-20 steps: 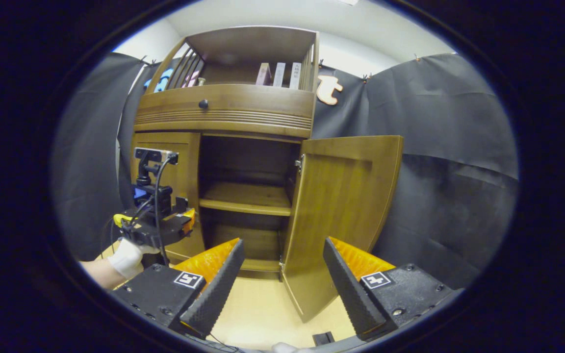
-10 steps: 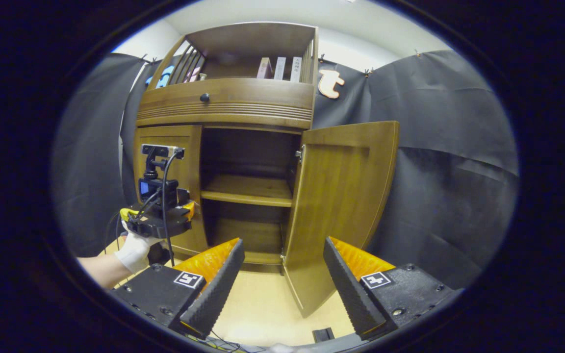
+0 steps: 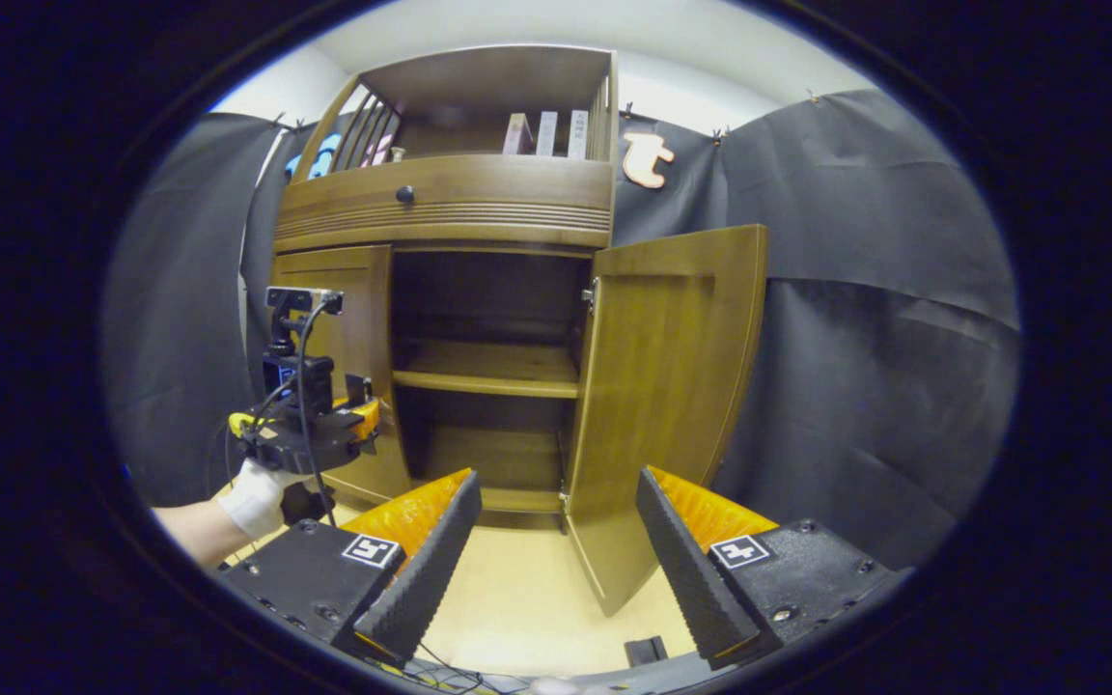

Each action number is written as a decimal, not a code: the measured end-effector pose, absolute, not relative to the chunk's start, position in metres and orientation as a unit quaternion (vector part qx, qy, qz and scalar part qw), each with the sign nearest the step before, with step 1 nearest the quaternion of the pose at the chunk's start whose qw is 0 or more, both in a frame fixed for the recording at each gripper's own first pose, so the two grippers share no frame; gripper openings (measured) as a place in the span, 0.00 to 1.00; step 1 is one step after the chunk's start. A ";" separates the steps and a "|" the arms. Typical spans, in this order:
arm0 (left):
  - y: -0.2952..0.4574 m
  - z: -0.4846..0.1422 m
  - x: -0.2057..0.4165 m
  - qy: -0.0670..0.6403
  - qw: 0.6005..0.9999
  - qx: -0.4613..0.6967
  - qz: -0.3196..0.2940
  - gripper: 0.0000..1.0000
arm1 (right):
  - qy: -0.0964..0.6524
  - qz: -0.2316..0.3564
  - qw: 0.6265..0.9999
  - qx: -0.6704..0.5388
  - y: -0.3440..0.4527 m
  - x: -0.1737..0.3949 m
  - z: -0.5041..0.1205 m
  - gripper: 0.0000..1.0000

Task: Open the right door of the double-door shoe cabinet with the right hand, and open the left door with the left hand.

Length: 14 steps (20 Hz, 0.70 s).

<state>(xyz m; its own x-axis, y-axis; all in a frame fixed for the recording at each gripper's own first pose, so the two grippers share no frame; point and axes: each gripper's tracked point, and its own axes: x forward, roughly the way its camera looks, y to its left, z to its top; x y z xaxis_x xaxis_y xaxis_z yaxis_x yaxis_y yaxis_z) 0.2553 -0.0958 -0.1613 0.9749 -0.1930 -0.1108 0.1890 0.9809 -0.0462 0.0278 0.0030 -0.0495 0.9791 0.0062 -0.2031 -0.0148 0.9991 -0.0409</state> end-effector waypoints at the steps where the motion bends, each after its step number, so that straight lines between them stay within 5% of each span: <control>1: -0.094 -0.162 0.249 0.058 0.993 -0.015 -0.099 0.31 | 0.103 0.007 0.994 -0.019 0.004 0.026 -0.050 1.00; 2: -0.091 -0.161 0.243 0.056 0.993 -0.014 -0.101 0.23 | 0.104 0.007 0.994 -0.017 0.003 0.024 -0.052 1.00; 6: -0.082 -0.161 0.218 0.054 0.993 -0.016 -0.105 0.31 | 0.107 0.008 0.994 -0.006 0.006 0.019 -0.057 1.00; 8: -0.075 -0.161 0.207 0.055 0.993 -0.020 -0.104 0.22 | 0.110 0.010 0.994 -0.004 0.009 0.018 -0.060 1.00; 14: -0.055 -0.161 0.176 0.054 0.993 -0.014 -0.102 0.22 | 0.101 0.018 0.995 0.000 0.019 0.015 -0.058 1.00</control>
